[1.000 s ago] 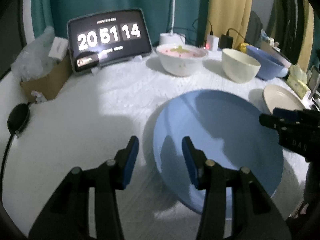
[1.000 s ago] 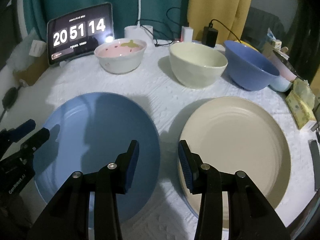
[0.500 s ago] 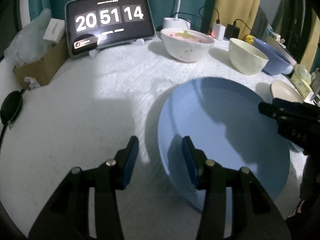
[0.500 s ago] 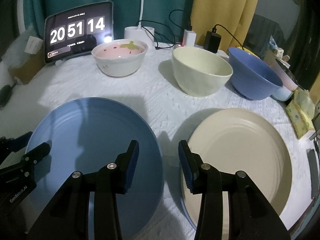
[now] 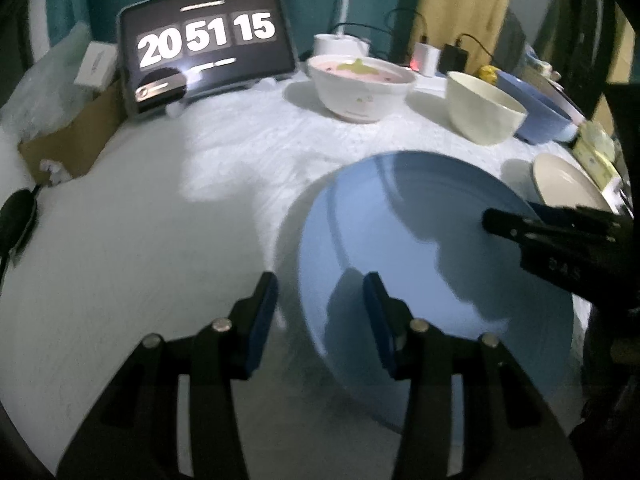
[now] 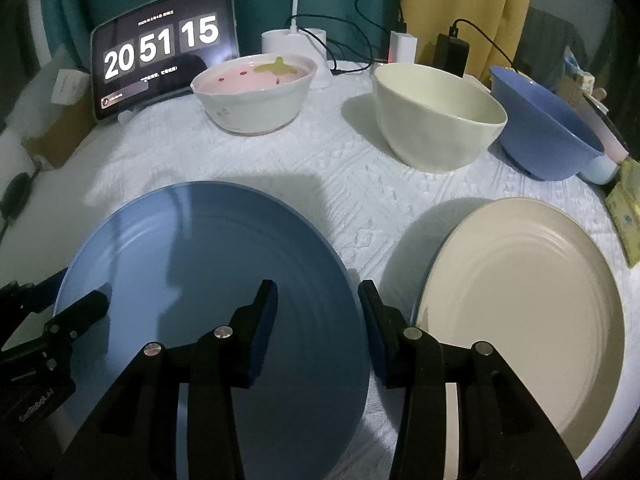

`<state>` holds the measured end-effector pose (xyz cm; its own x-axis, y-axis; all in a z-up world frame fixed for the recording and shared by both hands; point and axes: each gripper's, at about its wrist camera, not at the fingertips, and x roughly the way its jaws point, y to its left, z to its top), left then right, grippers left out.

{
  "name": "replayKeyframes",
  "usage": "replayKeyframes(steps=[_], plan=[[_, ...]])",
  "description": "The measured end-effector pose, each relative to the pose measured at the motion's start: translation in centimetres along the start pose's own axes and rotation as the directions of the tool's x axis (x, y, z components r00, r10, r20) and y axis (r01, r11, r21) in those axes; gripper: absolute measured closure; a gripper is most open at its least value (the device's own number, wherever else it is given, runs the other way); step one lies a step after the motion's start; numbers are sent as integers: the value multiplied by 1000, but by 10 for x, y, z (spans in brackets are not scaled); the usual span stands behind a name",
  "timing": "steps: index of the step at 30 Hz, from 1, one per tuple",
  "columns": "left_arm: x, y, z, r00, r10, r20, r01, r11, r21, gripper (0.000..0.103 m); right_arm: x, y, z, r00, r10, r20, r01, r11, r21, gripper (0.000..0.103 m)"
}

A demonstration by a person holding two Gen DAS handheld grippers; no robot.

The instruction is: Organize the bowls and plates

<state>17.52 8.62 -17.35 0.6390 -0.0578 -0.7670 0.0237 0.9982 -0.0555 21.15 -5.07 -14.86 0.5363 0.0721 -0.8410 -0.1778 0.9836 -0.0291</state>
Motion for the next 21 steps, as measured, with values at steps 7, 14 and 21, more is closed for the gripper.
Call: replayKeyframes(steps=[7, 14, 21], plan=[[-1, -5, 1, 1000, -17, 5, 17, 1000, 24, 61, -5, -3, -4, 1000, 7, 7, -7, 1000, 6, 68], [-6, -4, 0, 1000, -28, -4, 28, 1000, -7, 61, -17, -3, -7, 999, 27, 30, -27, 1000, 12, 69], [-16, -8, 1, 999, -47, 2, 47, 999, -22, 61, -29, -6, -8, 998, 32, 56, -34, 999, 23, 69]])
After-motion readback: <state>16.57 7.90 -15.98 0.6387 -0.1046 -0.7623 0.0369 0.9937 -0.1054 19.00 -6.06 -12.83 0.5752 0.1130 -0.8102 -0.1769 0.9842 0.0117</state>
